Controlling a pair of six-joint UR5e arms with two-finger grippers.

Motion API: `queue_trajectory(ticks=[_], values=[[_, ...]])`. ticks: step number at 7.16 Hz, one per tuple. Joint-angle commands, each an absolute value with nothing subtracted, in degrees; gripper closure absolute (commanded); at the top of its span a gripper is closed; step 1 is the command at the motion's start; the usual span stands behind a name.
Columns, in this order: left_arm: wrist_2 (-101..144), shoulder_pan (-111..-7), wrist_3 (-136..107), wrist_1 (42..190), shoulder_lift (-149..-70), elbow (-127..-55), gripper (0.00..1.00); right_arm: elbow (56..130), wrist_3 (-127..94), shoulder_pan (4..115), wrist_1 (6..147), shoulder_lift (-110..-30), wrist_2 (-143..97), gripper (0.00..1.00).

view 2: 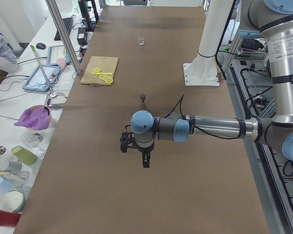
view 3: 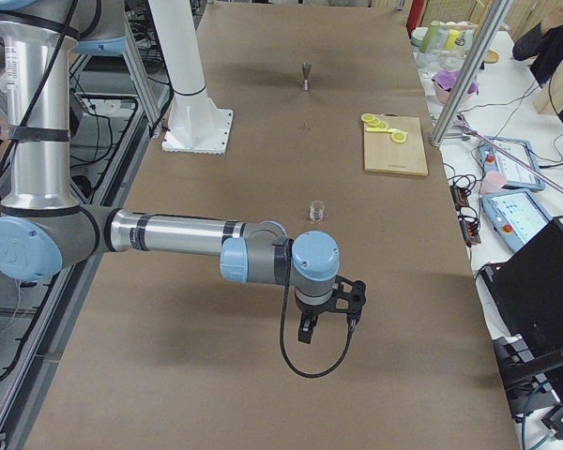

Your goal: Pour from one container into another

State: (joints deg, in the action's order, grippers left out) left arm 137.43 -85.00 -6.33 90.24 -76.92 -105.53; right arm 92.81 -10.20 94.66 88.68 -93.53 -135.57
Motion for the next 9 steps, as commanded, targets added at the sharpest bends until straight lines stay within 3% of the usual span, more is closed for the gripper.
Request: queue_trajectory(ticks=[1, 9], values=[[137.4, -84.8, -6.3, 90.5, -77.0, -105.1, 0.02, 92.8, -9.6, 94.7, 88.8, -94.0, -135.7, 0.00], [136.6, -83.2, -6.4, 94.2, -79.2, -108.2, 0.02, 92.8, -9.7, 94.7, 88.7, -94.1, -135.8, 0.00]])
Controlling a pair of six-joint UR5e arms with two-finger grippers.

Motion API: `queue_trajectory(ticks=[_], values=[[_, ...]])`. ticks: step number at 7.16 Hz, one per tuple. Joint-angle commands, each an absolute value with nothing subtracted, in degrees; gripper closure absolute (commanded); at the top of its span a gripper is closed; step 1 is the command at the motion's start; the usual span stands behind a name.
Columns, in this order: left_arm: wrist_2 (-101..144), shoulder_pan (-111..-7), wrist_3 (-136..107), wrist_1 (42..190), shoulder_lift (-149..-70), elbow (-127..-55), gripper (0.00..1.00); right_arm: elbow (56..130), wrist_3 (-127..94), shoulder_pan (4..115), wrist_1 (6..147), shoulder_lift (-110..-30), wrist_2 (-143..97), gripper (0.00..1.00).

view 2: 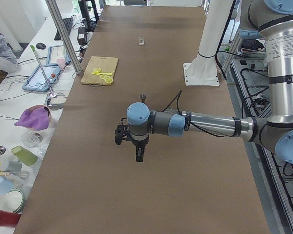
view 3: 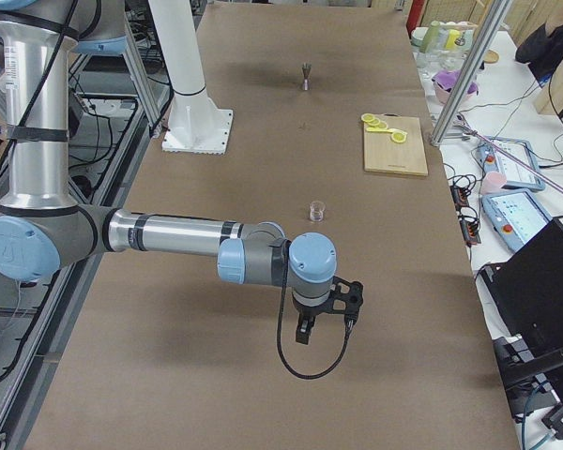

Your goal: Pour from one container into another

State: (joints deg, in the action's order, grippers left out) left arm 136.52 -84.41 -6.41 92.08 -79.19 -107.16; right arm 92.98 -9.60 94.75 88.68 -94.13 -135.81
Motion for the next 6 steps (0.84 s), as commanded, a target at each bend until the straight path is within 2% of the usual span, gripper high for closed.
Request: queue_trajectory(ticks=[1, 3, 6], values=[[136.6, -82.7, -6.2, 96.7, -78.6, -107.5, 0.02, 92.8, -9.7, 94.7, 88.7, -94.1, -135.8, 0.00], [136.6, -80.1, -6.3, 103.3, -77.5, -107.8, 0.02, 92.9, -9.7, 94.7, 88.7, -94.2, -135.9, 0.00], [136.0, -70.8, -6.5, 112.5, -75.1, -107.6, 0.02, 97.4, -9.5, 94.8, 88.6, -95.3, -134.7, 0.00]])
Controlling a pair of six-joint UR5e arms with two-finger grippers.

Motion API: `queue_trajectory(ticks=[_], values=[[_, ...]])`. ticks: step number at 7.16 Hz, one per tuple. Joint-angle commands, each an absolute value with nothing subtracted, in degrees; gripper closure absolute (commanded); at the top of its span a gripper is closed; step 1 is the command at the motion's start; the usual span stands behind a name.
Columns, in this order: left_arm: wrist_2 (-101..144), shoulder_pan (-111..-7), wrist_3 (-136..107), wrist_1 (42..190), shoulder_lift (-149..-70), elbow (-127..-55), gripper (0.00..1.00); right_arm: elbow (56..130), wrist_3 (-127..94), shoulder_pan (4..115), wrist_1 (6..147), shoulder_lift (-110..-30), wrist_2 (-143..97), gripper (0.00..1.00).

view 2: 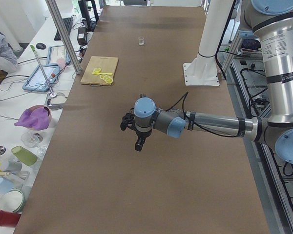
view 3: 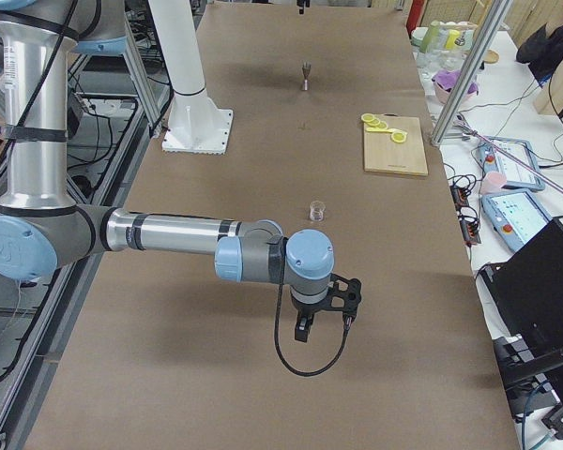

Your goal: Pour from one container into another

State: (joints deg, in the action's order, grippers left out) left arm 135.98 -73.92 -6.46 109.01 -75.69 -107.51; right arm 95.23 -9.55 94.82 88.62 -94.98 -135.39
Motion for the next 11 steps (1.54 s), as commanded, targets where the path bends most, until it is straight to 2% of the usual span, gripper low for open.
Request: queue_trajectory(ticks=[1, 3, 7, 9, 10, 11], values=[[136.0, -68.0, -6.6, 120.1, -74.5, -107.9, 0.02, 98.0, -9.5, 94.8, 88.7, -95.4, -134.2, 0.00], [132.6, -62.2, -6.7, 138.0, -70.1, -107.7, 0.02, 98.2, -10.3, 94.7, 88.8, -94.9, -136.0, 0.00], [131.3, -56.9, -18.7, 155.8, -69.8, -106.4, 0.02, 99.7, -9.9, 91.2, 88.8, -92.5, -136.2, 0.00], [110.3, -42.3, -22.7, 164.7, -66.4, -107.2, 0.02, 103.5, -7.2, 86.6, 84.9, -90.2, -135.8, 0.00], [105.5, -37.5, -31.8, 167.3, -65.8, -107.6, 0.02, 107.4, -7.9, 80.6, 84.7, -89.5, -136.1, 0.00], [97.9, -33.4, -35.2, 170.8, -65.7, -107.7, 0.02, 108.1, -8.2, 76.5, 84.1, -86.3, -136.0, 0.00]])
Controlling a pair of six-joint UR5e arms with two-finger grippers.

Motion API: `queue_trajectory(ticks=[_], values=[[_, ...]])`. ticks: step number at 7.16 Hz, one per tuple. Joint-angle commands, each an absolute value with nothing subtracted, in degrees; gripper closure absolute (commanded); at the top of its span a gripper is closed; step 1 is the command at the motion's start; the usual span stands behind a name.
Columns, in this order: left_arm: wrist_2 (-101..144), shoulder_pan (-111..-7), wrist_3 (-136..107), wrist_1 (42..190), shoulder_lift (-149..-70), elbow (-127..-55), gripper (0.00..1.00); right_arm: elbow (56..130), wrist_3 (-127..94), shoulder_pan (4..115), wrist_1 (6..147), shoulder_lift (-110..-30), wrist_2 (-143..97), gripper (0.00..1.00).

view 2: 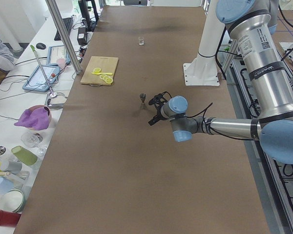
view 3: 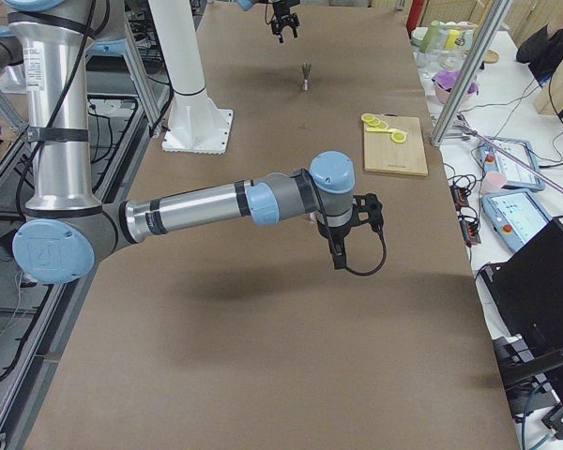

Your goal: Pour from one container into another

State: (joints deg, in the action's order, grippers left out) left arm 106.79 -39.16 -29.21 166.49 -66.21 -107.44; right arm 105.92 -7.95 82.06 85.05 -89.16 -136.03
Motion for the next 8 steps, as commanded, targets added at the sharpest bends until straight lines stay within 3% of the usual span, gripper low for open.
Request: queue_trajectory(ticks=[1, 4, 6, 8], values=[[85.3, -26.3, -35.8, 174.1, -65.7, -107.8, 0.02, 108.3, -8.7, 74.6, 84.8, -84.1, -135.2, 0.00], [66.5, -17.8, -35.7, 178.6, -66.1, -107.3, 0.02, 109.8, -8.3, 73.6, 84.5, -84.5, -134.0, 0.00], [51.0, -6.4, -35.6, 180.3, -66.3, -107.5, 0.02, 107.1, -7.7, 69.1, 83.8, -84.5, -131.4, 0.00], [38.6, 2.2, -35.8, 180.4, -67.1, -106.0, 0.02, 106.0, -4.7, 68.8, 73.3, -86.9, -130.9, 0.00]])
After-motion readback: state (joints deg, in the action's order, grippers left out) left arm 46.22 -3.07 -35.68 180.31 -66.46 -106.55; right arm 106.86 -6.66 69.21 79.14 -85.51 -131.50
